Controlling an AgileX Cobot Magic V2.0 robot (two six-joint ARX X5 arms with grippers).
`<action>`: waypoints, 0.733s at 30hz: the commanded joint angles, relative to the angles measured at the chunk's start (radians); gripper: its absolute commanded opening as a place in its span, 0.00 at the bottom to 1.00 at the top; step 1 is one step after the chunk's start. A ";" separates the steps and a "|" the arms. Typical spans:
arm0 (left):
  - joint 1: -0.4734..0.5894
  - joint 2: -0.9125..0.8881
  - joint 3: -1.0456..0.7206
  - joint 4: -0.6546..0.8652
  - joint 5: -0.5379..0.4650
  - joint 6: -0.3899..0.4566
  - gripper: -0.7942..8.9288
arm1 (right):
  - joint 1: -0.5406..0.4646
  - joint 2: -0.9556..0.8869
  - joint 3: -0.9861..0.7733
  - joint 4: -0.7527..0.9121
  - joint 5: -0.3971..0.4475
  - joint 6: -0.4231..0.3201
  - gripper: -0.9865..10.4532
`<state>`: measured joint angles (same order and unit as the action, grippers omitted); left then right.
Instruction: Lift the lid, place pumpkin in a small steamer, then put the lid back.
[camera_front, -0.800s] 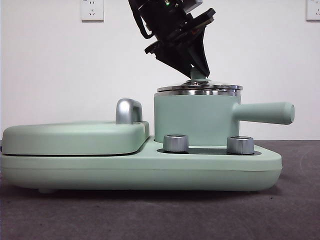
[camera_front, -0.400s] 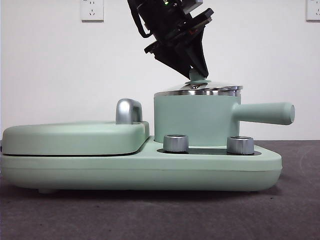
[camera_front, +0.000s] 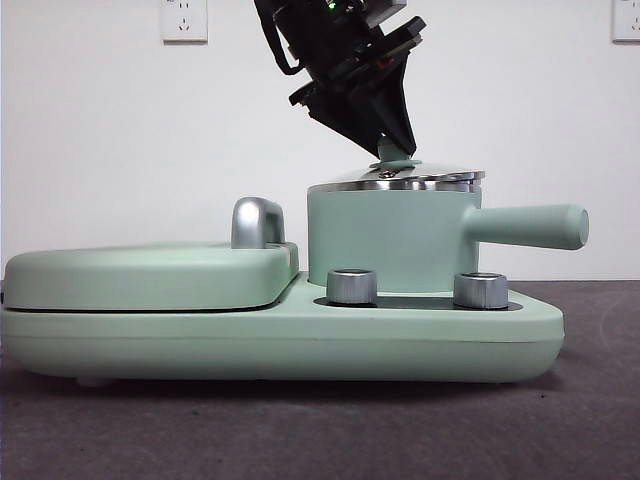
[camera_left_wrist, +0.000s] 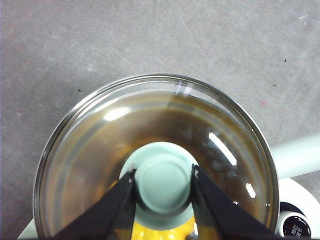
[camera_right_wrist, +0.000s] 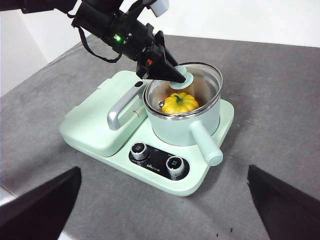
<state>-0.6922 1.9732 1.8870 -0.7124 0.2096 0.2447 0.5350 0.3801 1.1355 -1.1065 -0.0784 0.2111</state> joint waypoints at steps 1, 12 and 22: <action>-0.011 0.010 0.014 -0.026 -0.001 0.019 0.09 | 0.005 0.001 0.008 0.014 0.000 0.017 0.57; -0.011 -0.006 0.016 -0.002 -0.001 -0.003 0.09 | 0.005 0.001 0.008 0.014 0.000 0.017 0.57; -0.014 -0.008 0.019 -0.006 -0.021 -0.061 0.09 | 0.005 0.001 0.008 0.015 0.001 0.017 0.57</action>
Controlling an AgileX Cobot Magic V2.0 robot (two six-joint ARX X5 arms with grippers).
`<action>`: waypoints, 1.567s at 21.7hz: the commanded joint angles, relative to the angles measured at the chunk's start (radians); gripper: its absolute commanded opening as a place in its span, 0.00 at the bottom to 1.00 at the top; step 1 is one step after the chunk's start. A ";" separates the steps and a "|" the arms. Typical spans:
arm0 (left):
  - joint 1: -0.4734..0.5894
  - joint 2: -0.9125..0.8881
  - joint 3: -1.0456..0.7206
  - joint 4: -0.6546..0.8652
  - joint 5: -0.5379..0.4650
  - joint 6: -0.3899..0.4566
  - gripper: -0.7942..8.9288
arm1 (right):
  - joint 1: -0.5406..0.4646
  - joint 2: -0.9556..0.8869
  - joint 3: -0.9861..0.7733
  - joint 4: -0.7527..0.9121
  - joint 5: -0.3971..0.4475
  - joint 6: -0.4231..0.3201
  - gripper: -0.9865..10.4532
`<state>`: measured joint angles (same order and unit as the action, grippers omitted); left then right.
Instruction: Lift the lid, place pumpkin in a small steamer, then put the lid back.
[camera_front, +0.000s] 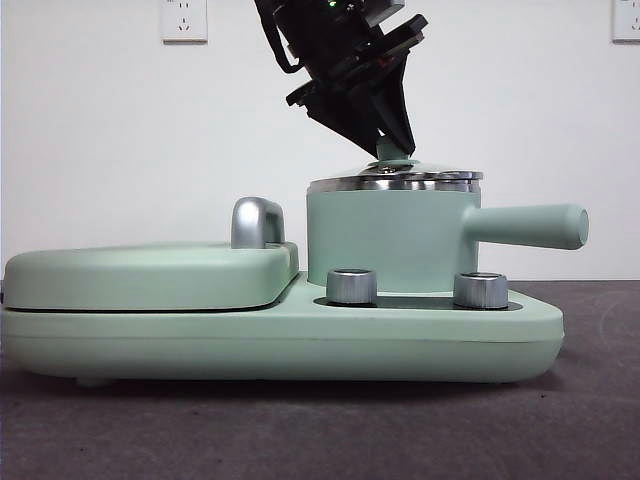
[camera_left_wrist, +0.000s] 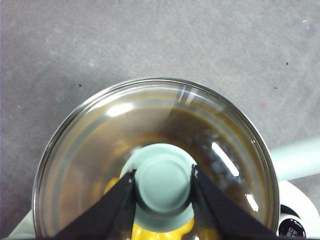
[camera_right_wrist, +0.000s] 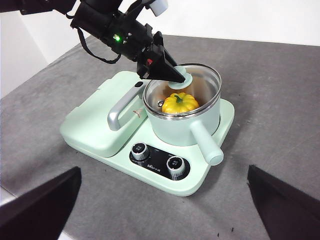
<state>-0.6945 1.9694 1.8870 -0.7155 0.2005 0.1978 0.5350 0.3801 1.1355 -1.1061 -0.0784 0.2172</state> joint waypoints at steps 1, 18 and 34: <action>-0.012 -0.004 0.019 -0.004 -0.044 -0.016 0.09 | 0.005 0.001 0.008 0.014 0.001 0.011 0.57; -0.013 -0.004 0.019 -0.007 -0.153 -0.109 0.09 | 0.005 0.001 0.008 0.029 0.003 0.011 0.57; -0.013 -0.030 0.020 -0.026 -0.193 -0.152 0.54 | 0.005 0.001 0.008 0.051 0.002 0.011 0.57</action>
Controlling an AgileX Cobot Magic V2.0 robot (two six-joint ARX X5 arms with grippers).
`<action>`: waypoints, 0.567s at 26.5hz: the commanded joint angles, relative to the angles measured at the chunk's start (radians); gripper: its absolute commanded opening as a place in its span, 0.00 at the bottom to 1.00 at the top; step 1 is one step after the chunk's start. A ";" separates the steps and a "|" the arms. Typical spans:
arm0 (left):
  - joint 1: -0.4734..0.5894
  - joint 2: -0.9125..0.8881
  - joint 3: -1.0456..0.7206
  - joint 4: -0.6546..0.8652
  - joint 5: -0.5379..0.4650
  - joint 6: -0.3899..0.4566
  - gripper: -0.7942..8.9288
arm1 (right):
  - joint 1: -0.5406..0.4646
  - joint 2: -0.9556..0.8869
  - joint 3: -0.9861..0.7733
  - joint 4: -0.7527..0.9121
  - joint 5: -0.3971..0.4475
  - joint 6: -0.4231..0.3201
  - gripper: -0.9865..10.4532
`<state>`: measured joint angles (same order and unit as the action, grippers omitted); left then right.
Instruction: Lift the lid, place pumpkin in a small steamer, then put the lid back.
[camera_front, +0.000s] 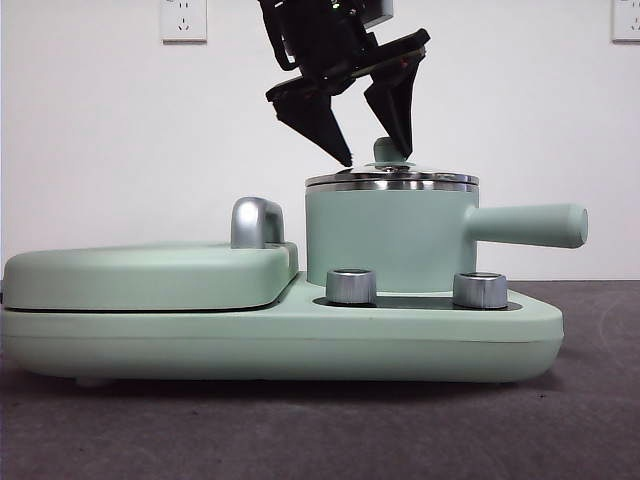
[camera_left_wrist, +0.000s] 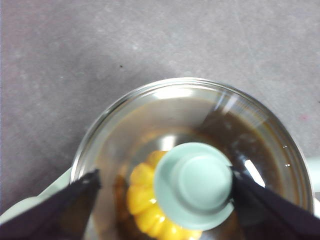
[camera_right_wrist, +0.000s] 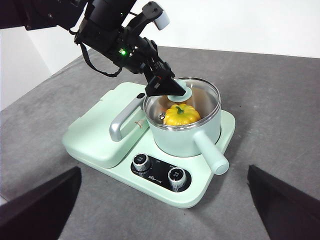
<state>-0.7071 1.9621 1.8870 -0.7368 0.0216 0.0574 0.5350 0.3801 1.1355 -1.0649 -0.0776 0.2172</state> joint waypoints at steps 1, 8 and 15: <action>0.001 -0.048 0.020 -0.024 -0.014 -0.017 0.54 | 0.005 0.001 0.008 0.010 0.001 0.011 0.57; 0.001 -0.325 0.017 -0.380 -0.010 -0.039 0.54 | 0.005 0.003 0.008 0.008 -0.085 0.003 0.57; -0.001 -0.768 -0.385 -0.361 0.013 -0.164 0.53 | 0.005 0.004 0.008 -0.020 -0.136 -0.017 0.57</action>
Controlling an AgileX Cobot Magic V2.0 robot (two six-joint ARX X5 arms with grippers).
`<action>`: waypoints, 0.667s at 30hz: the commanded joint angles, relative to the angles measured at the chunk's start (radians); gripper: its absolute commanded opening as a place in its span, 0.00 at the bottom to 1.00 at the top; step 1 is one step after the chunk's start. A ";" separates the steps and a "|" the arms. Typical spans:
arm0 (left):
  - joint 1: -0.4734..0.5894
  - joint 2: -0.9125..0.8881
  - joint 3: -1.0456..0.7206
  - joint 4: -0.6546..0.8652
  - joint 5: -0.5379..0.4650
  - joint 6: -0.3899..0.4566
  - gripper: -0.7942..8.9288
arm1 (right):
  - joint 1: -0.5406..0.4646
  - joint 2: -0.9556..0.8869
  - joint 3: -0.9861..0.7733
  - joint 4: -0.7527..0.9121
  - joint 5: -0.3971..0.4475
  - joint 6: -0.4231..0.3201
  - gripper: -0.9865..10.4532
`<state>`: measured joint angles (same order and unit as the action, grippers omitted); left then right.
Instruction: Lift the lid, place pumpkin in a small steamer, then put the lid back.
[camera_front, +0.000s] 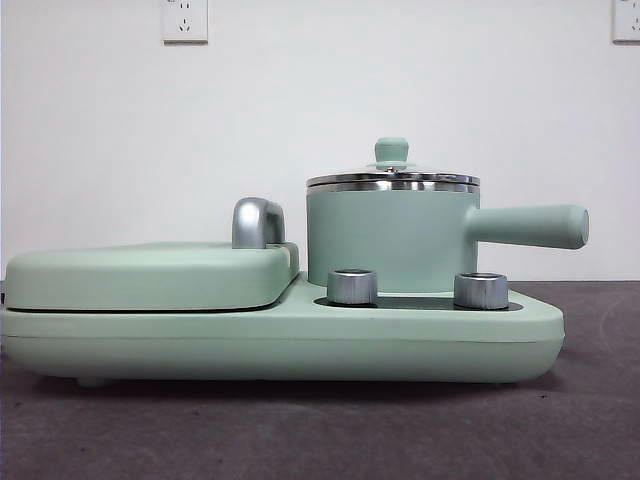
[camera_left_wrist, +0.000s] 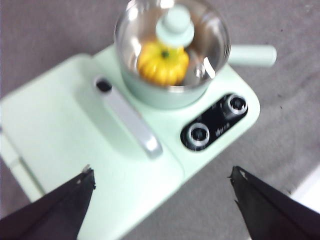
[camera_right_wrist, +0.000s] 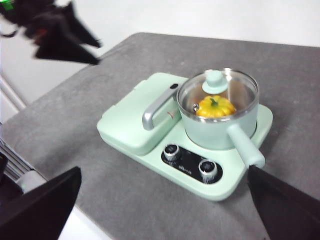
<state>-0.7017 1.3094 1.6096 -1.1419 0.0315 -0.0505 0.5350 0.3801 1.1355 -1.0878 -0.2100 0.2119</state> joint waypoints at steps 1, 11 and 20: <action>-0.006 -0.189 -0.181 0.071 0.003 -0.072 0.53 | 0.005 0.004 0.008 0.001 -0.004 -0.012 0.57; -0.005 -0.700 -0.623 0.189 -0.007 -0.156 0.48 | 0.005 0.004 0.008 -0.022 -0.004 -0.011 0.55; -0.005 -0.822 -0.663 0.163 -0.008 -0.178 0.09 | 0.005 0.003 0.008 -0.043 -0.001 -0.010 0.10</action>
<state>-0.7013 0.4847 0.9367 -0.9901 0.0250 -0.2256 0.5350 0.3801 1.1351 -1.1400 -0.2096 0.2066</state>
